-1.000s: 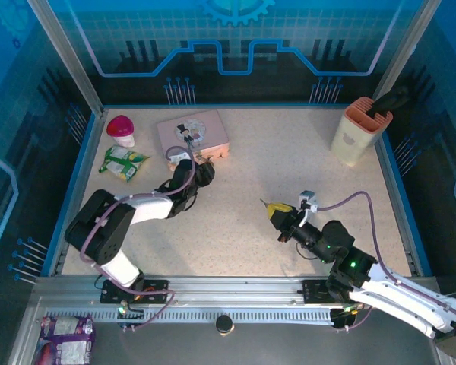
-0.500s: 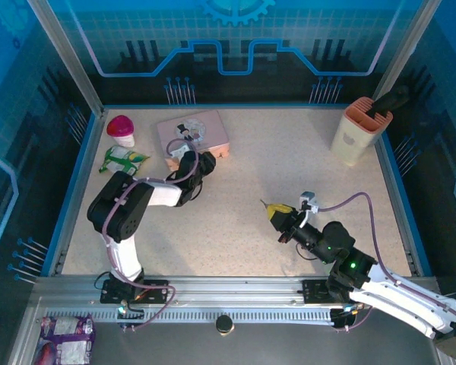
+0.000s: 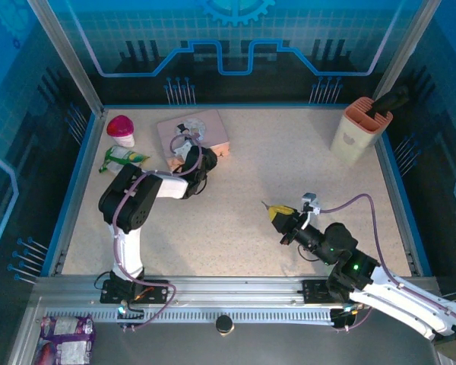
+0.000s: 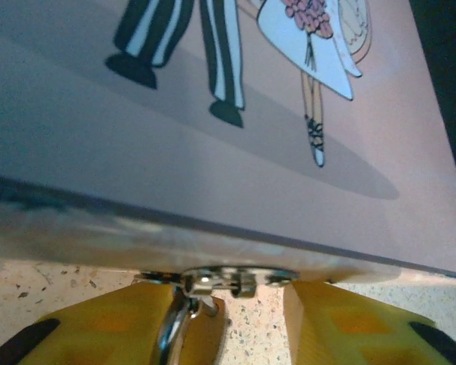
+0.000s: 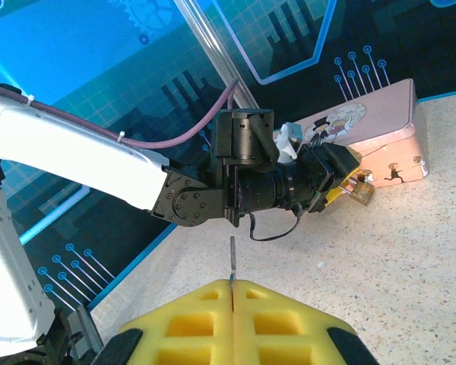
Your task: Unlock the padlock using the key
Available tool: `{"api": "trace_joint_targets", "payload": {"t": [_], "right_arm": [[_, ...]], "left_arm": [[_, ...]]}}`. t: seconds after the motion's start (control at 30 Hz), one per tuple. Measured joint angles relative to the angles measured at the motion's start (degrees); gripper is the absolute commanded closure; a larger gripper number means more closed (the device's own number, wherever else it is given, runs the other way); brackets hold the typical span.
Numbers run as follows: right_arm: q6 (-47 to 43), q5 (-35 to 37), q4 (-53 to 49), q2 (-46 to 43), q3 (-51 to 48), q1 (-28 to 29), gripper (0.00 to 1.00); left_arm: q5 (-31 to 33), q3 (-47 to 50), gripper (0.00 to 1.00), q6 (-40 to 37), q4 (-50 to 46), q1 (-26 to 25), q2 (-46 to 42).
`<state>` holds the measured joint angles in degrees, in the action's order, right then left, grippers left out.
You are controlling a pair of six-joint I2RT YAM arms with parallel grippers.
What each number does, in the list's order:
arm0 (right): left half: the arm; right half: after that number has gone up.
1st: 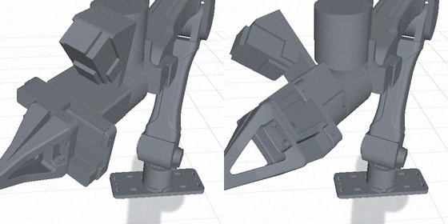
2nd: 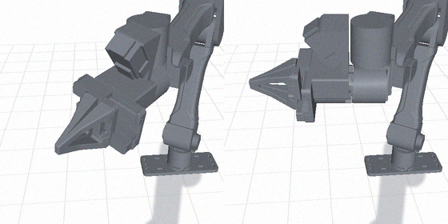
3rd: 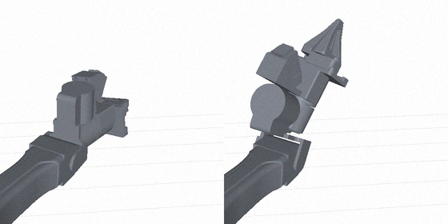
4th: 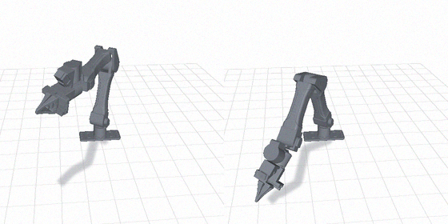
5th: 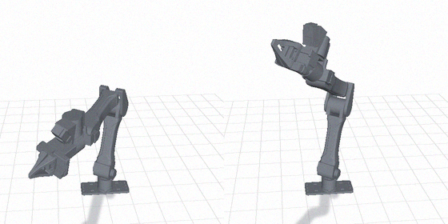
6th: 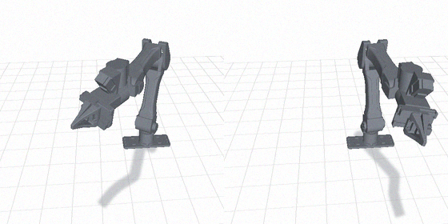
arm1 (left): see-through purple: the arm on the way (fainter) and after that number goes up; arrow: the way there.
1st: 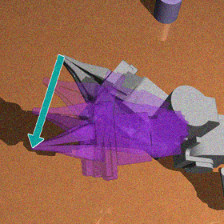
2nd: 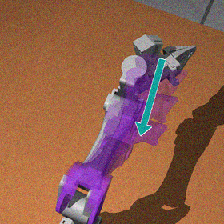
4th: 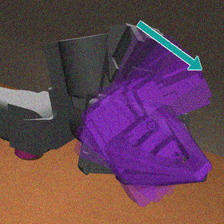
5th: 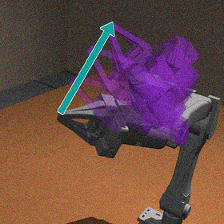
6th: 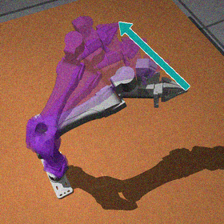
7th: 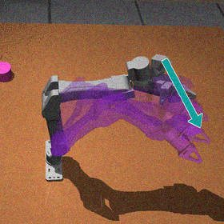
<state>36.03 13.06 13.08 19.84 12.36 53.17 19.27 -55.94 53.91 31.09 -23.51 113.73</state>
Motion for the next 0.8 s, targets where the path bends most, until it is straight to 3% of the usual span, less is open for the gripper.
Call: {"api": "trace_joint_targets", "payload": {"t": [0.2, 0.4, 0.8], "right_arm": [[0.02, 0.0, -0.44, 0.02, 0.0, -0.09, 1.0], [1.53, 1.57, -3.78, 0.04, 0.13, -0.42, 1.0], [8.85, 3.43, -14.01, 0.26, 0.48, -4.59, 1.0]], "left_arm": [[-0.2, -0.07, 0.87, 0.02, -0.7, 0.61, 0.72], [-2.82, -0.11, 0.99, 0.02, 0.26, 0.79, 0.72], [-9.42, 3.08, 1.0, -9.77, -1.73, -0.76, -2.73]]}}
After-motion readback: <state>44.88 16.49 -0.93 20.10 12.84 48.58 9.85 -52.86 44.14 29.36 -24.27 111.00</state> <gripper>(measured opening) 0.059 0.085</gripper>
